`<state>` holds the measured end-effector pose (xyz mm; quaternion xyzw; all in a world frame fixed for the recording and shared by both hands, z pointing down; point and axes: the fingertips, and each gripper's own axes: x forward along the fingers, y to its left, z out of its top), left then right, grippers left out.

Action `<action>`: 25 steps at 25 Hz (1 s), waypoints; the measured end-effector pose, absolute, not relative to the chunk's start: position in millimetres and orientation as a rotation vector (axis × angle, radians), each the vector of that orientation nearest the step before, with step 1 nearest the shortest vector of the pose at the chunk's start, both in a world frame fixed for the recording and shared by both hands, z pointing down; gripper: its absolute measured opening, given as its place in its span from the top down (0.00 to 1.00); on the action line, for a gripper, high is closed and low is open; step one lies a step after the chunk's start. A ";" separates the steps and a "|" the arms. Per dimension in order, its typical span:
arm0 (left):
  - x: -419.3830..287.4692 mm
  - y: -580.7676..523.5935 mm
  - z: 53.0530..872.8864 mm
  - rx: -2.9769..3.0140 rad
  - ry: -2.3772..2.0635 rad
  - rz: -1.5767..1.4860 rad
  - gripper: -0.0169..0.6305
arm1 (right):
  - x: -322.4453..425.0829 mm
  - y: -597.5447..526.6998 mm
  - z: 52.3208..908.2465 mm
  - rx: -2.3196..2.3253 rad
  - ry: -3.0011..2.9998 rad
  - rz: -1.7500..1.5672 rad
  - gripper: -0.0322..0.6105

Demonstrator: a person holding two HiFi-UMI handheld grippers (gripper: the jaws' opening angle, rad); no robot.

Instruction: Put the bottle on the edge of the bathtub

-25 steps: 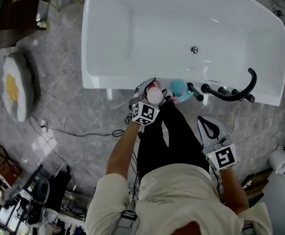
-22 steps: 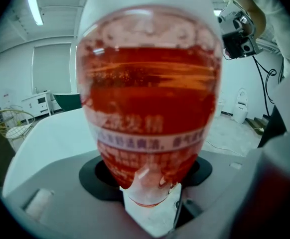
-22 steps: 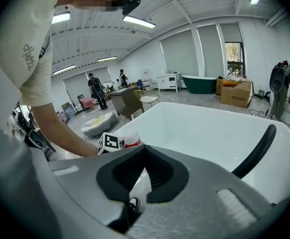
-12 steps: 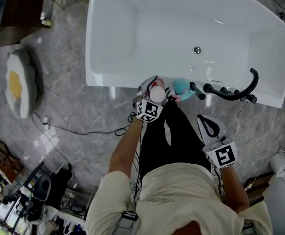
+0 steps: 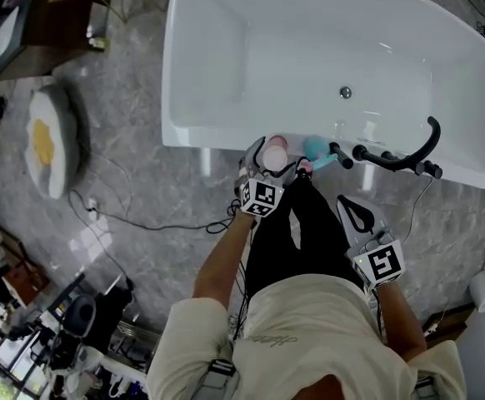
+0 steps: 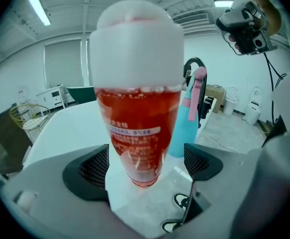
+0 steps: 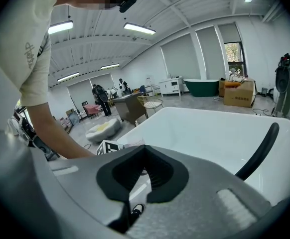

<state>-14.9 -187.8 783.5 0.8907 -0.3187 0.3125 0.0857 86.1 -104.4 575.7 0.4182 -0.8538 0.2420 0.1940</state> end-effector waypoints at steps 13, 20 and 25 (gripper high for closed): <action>-32.1 -139.5 694.0 2.430 -1.047 0.661 0.36 | 67.6 -123.6 538.8 1.113 -2.553 0.532 0.95; -50.2 -143.3 619.3 2.355 -1.143 0.488 0.72 | 48.4 -123.6 524.7 1.022 -2.633 0.445 0.95; -81.2 -167.0 571.3 2.343 -1.300 0.412 0.89 | 25.2 -147.1 497.1 0.984 -2.705 0.324 0.95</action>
